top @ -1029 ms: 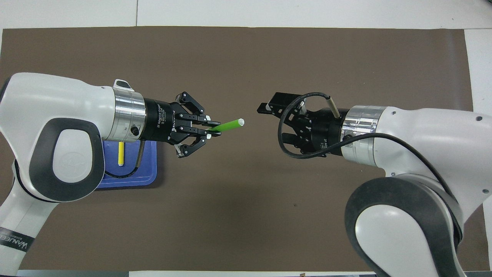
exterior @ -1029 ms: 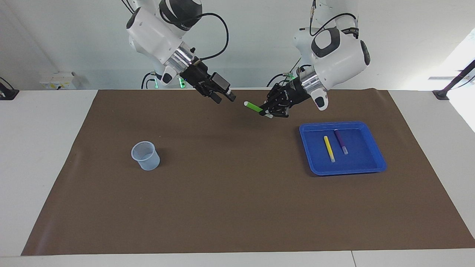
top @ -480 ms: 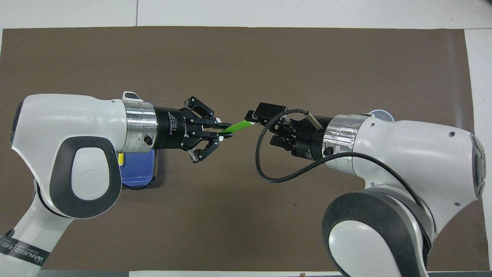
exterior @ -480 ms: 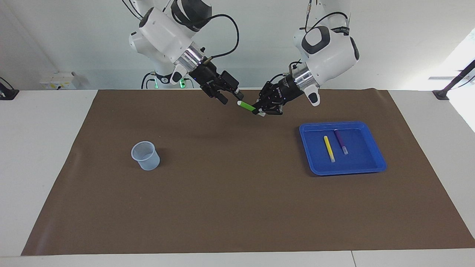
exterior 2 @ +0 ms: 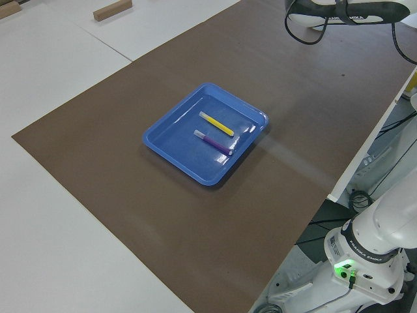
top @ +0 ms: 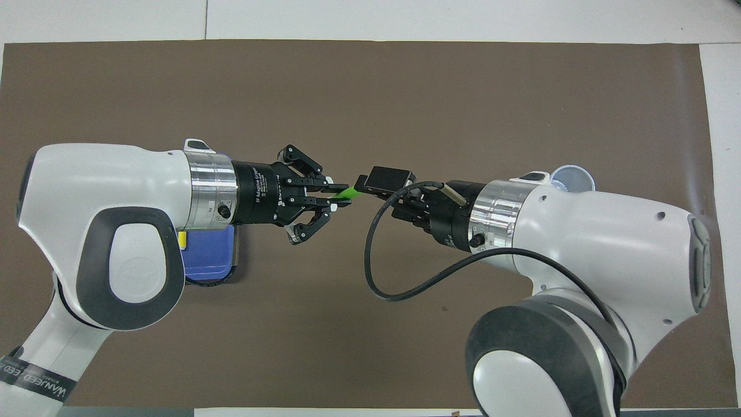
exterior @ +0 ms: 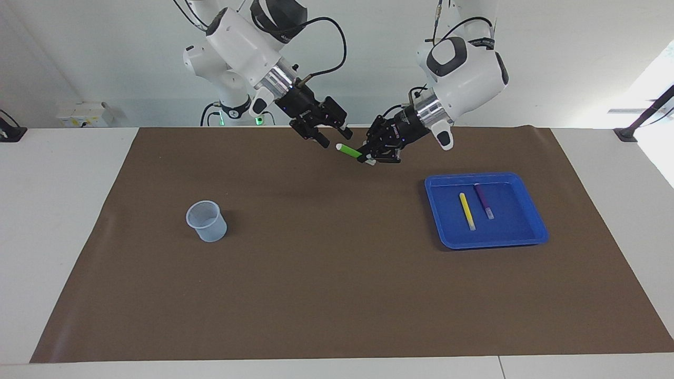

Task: Transfer and insert pens with both arms
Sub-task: 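Hold the green pen out while the right gripper grasps its tip, then open the left gripper while the right gripper pulls the pen away, then insert the green pen into the clear cup with the right gripper, then grasp the purple pen with the left gripper while the right gripper withdraws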

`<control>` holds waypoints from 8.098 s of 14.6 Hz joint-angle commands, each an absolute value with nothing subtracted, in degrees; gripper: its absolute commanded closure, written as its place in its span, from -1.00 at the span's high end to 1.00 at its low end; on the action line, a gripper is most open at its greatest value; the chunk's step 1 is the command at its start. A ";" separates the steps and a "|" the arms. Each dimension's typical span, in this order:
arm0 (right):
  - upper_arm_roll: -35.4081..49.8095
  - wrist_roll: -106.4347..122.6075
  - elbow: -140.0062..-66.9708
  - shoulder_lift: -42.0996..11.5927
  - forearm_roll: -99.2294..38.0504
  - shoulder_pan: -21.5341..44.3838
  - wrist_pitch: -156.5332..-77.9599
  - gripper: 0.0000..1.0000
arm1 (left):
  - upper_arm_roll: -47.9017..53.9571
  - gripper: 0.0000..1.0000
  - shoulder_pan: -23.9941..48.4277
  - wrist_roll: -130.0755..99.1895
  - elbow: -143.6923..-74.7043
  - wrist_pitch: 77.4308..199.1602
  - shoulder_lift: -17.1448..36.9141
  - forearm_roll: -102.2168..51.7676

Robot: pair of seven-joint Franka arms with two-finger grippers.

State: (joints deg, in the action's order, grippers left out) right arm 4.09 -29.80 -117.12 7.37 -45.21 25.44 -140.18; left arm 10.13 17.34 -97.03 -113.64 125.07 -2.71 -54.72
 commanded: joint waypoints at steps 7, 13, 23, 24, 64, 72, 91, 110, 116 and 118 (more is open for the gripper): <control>4.39 -26.10 -115.93 5.54 -43.07 25.84 -141.77 0.49 | 9.49 -1.00 19.07 -98.09 -115.75 127.00 -4.75 -55.90; 4.39 -26.19 -115.40 5.10 -43.07 25.14 -142.47 0.38 | 9.49 -1.00 19.07 -98.09 -115.84 127.00 -4.75 -55.90; 4.39 -26.19 -115.49 5.01 -43.07 25.05 -143.09 0.03 | 9.49 -1.00 19.16 -98.70 -115.75 127.97 -4.92 -55.90; 4.39 -26.19 -115.49 5.01 -43.07 25.05 -143.09 0.00 | 9.49 -1.00 19.16 -98.79 -115.75 128.23 -4.92 -55.90; 3.78 17.14 -107.31 -2.28 3.95 2.11 -117.94 -1.00 | 9.14 1.00 -5.70 -32.04 -118.30 112.41 -2.82 -23.75; 3.87 18.55 -114.51 -2.20 4.83 0.44 -123.56 -1.00 | 9.14 1.00 -9.84 2.43 -119.70 119.25 4.30 -5.98; 5.18 14.86 -94.95 -1.85 -2.53 2.37 -103.32 1.00 | 9.05 0.47 -11.07 13.45 -127.44 132.62 8.61 -0.97; 5.27 -28.65 -104.32 4.48 -32.17 14.32 -112.23 1.00 | 9.14 -1.00 -11.52 6.61 -119.02 120.35 8.70 -1.14; 5.27 -28.57 -107.75 5.89 -34.98 15.29 -116.45 0.89 | 9.49 -1.00 -8.53 -15.50 -101.54 95.75 8.53 -11.32; 5.36 -28.56 -107.75 5.89 -35.07 15.38 -116.54 0.83 | 9.58 -1.00 -4.68 -30.43 -100.11 93.08 7.74 -16.41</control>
